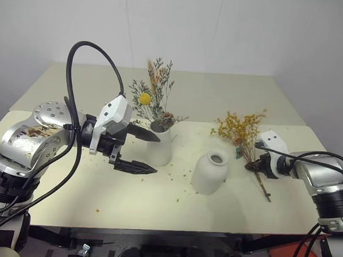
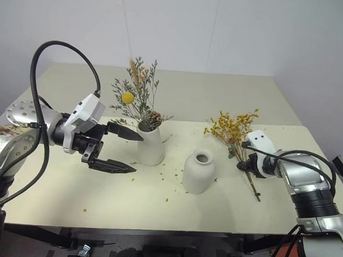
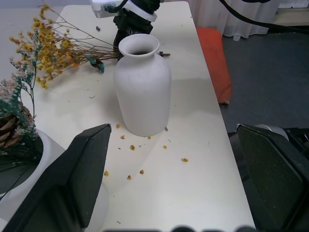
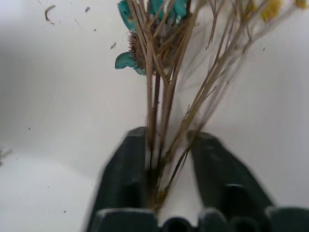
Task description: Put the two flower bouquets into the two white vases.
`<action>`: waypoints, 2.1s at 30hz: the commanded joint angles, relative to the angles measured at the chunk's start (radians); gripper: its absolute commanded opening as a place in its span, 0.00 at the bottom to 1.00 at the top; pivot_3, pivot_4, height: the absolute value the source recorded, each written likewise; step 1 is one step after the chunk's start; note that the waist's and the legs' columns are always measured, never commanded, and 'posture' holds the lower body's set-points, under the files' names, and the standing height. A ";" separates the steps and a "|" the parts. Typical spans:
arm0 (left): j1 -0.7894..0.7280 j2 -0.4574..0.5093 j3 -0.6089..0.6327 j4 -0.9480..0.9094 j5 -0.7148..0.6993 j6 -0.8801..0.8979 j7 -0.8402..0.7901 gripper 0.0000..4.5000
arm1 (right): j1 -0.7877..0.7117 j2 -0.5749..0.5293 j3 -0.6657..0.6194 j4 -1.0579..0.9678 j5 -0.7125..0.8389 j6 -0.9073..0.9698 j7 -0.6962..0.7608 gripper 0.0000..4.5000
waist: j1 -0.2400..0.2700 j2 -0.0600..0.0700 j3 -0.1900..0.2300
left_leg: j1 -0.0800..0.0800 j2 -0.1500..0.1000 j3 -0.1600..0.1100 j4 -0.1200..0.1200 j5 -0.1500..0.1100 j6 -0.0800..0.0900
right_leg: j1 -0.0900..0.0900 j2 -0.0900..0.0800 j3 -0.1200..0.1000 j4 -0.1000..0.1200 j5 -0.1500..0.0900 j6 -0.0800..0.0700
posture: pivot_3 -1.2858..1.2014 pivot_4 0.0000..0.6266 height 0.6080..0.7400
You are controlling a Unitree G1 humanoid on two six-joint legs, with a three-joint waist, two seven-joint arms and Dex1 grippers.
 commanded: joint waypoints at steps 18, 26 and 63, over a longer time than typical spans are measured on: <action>0.024 0.006 0.044 -0.004 -0.016 -0.043 -0.019 1.00 | 0.163 0.289 -0.541 -0.594 0.032 -0.457 -0.410 0.00 | -0.009 0.000 0.000 | 0.000 0.000 -0.001 -0.001 0.000 0.000 | 0.000 0.000 0.000 0.002 -0.002 0.004 | 0.52 0.24 1.00; 0.021 -0.018 0.034 0.018 -0.005 -0.075 -0.016 1.00 | 0.110 0.541 -0.640 -0.779 0.319 -0.473 -0.528 0.00 | -0.004 0.000 0.000 | 0.003 0.000 -0.002 0.000 0.002 -0.001 | 0.001 0.000 0.000 0.004 -0.003 0.005 | 0.52 0.24 1.00; -0.009 -0.103 0.000 0.107 0.059 -0.110 0.008 1.00 | 0.432 0.614 -0.246 -0.948 0.428 -0.643 -0.595 0.00 | -0.006 0.000 0.000 | 0.003 0.000 -0.002 -0.001 0.002 -0.001 | 0.001 0.000 0.000 0.004 -0.004 0.005 | 0.52 0.24 1.00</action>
